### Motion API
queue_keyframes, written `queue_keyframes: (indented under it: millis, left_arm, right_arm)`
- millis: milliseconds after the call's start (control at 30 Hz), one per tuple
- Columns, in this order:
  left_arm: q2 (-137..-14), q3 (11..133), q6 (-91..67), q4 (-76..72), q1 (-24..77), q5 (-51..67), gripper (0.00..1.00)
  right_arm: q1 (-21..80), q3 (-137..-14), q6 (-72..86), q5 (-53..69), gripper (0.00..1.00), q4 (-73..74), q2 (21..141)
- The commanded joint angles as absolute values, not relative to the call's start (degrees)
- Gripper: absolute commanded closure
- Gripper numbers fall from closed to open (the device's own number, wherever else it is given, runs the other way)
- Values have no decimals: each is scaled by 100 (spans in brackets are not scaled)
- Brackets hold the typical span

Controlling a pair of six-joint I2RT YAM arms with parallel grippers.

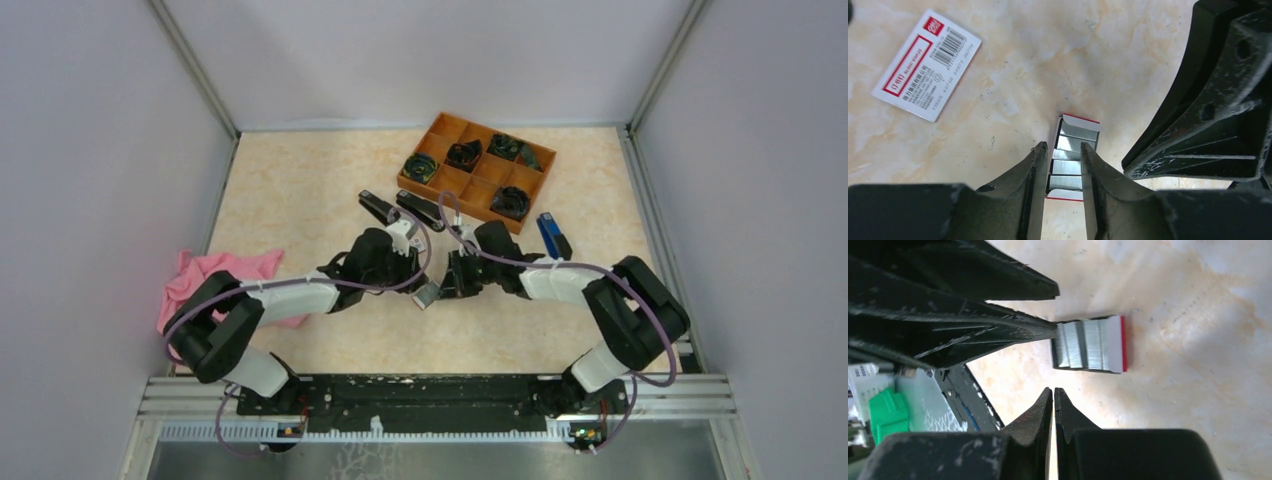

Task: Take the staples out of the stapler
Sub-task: Adjust the staple in the staple box, then move the staple box to the center of the board.

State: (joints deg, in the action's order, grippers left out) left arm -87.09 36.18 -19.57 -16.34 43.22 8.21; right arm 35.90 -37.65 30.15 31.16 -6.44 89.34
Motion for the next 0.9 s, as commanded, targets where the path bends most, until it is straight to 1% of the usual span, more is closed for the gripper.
queue_keyframes:
  millis: [0,100,200,267,300,433,500,633,700,767,800,867]
  left_arm:
    - [-8091,3640,-1854,-1552,4307,690,60]
    - [-7462,3173,-1894,-1878,4307,774,52]
    - [-6749,2391,-2077,-2607,4291,843,36]
    - [-6363,1836,-2258,-3176,4276,816,26]
    - [-6189,1596,-2344,-3393,4260,782,20]
    - [-5819,1219,-2375,-3527,4102,602,10]
    - [-5865,1376,-2194,-3228,3886,656,9]
    - [-6357,2140,-1759,-2587,3531,891,9]
    - [-6718,2497,-1336,-2401,3446,969,9]
    - [-7087,2925,-739,-2050,3428,1007,8]
    - [-7281,3173,-407,-1842,3426,1026,8]
    - [-7688,3702,129,-1236,3419,1066,7]
  right_arm:
    - [3374,-3960,1989,3732,94,-648,8222]
    - [3069,-4280,717,4583,93,-125,7695]
    - [2674,-4610,-806,5387,91,757,7094]
    - [2332,-4664,-1218,5828,90,1019,6680]
    - [2136,-4671,-1376,6060,87,1106,6485]
    - [1761,-4783,-1955,6330,78,1538,5947]
    - [1757,-4970,-2243,6464,75,1834,5944]
    - [1766,-5808,-2952,6757,67,2843,6337]
    - [1761,-6010,-2994,6936,65,2907,6510]
    - [1762,-5878,-2772,7298,64,2597,6571]
    - [1760,-5738,-2734,7362,62,2540,6546]
    - [1753,-5578,-2893,7227,59,2618,6407]
